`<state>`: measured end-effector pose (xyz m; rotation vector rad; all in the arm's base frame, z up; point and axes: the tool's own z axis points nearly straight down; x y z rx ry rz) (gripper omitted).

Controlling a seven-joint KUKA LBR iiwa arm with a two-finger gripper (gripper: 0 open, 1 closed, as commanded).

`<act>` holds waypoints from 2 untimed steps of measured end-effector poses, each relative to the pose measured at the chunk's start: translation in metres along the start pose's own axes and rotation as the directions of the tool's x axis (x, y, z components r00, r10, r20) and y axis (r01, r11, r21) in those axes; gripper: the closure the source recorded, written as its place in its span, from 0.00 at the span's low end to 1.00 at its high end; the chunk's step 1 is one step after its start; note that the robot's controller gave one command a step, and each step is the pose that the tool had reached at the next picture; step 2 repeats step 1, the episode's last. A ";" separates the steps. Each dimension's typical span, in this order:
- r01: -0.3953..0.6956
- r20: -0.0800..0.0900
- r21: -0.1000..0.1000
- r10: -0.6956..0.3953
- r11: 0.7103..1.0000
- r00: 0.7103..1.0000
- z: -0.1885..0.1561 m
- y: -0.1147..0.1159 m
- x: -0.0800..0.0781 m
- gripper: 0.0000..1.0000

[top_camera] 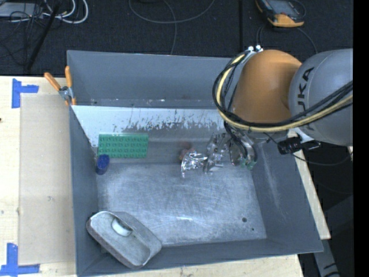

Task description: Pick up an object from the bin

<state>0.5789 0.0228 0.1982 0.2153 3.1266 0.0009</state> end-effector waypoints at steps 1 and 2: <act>0.237 -0.002 0.001 -0.237 0.971 0.971 -0.047 -0.057 -0.053 1.00; 0.237 -0.002 0.001 -0.237 0.971 0.971 -0.047 -0.057 -0.053 1.00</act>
Offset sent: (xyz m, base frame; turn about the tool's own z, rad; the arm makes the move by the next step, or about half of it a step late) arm 0.0426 -0.0622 0.0469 -0.2417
